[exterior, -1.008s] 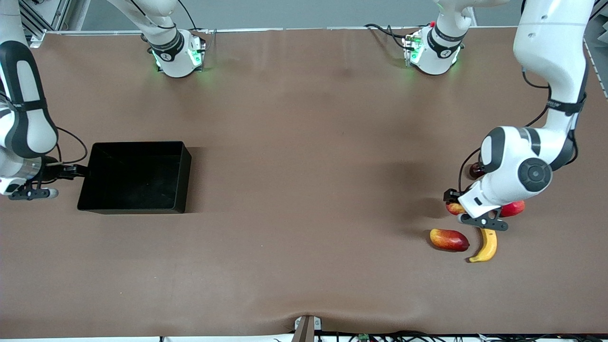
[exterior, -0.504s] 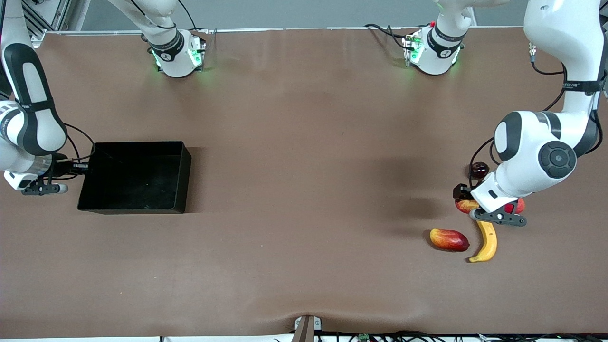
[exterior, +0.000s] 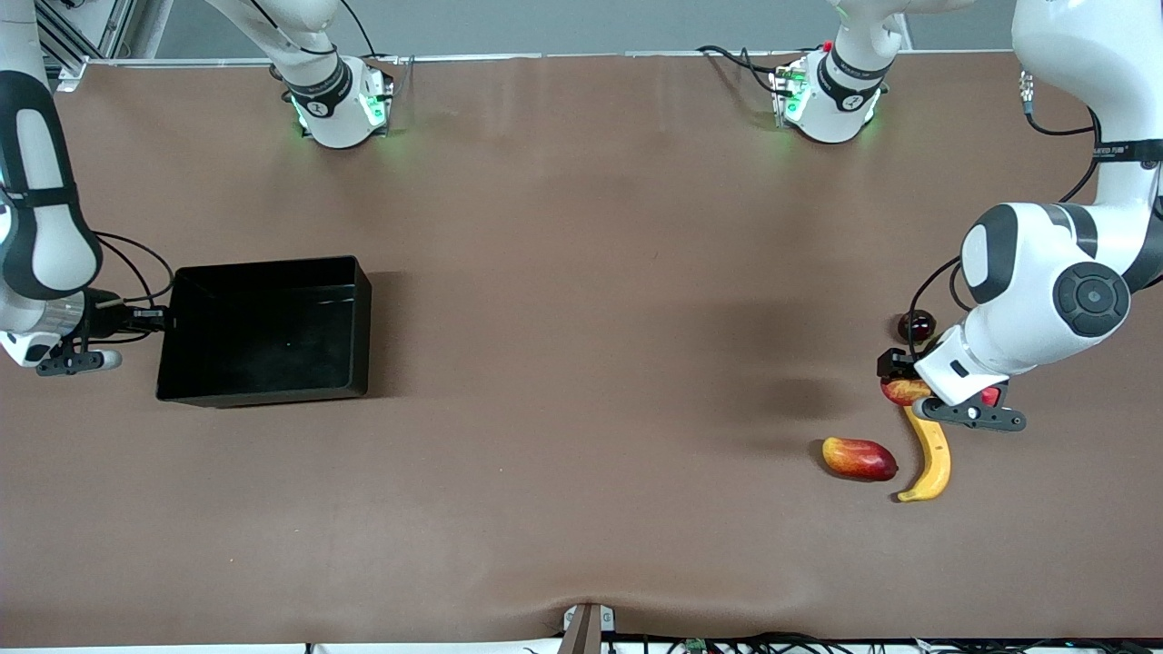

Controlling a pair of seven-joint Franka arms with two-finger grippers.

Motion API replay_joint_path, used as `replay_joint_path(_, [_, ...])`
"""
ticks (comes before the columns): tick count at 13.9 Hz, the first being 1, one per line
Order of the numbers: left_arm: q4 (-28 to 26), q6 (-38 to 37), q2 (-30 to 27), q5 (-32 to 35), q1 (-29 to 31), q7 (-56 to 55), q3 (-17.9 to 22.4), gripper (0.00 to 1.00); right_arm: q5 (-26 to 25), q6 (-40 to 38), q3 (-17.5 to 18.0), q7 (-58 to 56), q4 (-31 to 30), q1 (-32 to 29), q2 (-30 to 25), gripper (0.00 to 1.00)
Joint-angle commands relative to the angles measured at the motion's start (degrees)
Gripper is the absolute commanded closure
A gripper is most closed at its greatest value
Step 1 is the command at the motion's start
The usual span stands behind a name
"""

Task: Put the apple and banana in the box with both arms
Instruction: 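Push the black box toward the fruit with the right gripper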

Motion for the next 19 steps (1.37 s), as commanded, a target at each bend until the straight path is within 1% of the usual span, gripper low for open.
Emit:
replay_joint_path(1, [1.8, -3.2, -1.1, -1.1, 1.1, -0.1, -0.3, 1.00, 2.6, -8.0, 0.7, -0.2, 4.8, 1.8, -1.5, 1.00])
replay_joint_path(2, [2.3, -3.6, -1.1, -1.1, 1.2, -0.2, -0.3, 1.00, 3.2, -10.7, 0.6, 1.8, 6.7, 3.2, -1.5, 1.00])
replay_joint_path(4, [3.4, -4.5, -0.9, -1.6, 1.1, -0.2, -0.4, 1.00, 4.4, -13.9, 0.7, 10.3, 8.2, 7.4, -3.2, 1.00])
replay_joint_path(6, [3.5, -4.7, -1.0, -2.3, 1.2, -0.2, -0.4, 1.00, 4.3, -14.7, 0.6, 18.8, 9.7, 15.1, -5.0, 1.00])
replay_joint_path(8, [3.6, -5.2, -1.5, -2.4, 1.1, -0.4, -0.4, 1.00, 4.4, -15.6, 0.7, 30.4, 12.9, 22.3, -4.4, 1.00])
replay_joint_path(10, [3.5, -5.2, -1.6, -2.4, 1.1, -0.3, -0.5, 1.00, 4.4, -14.2, 0.6, 38.2, 14.6, 29.8, -4.2, 1.00])
replay_joint_path(13, [3.6, -5.2, -1.6, -3.5, 1.1, -0.3, -0.4, 1.00, 5.1, -11.8, 0.7, 47.5, 18.7, 36.9, -1.0, 1.00])
replay_joint_path(15, [3.6, -5.3, -1.7, -3.5, 1.1, -0.3, -0.5, 1.00, 11.3, -7.0, 0.5, 48.9, 18.7, 40.4, 0.6, 1.00])
replay_joint_path(16, [3.6, -5.3, -1.7, -3.5, 1.0, -0.3, -0.5, 1.00, 13.0, -4.8, 0.5, 49.1, 18.7, 41.6, 1.7, 1.00])
replay_joint_path(19, [3.7, -5.3, -1.7, -3.5, 0.9, -0.3, -0.5, 1.00, 13.5, 2.8, 0.5, 55.4, 18.7, 47.6, 5.4, 1.00])
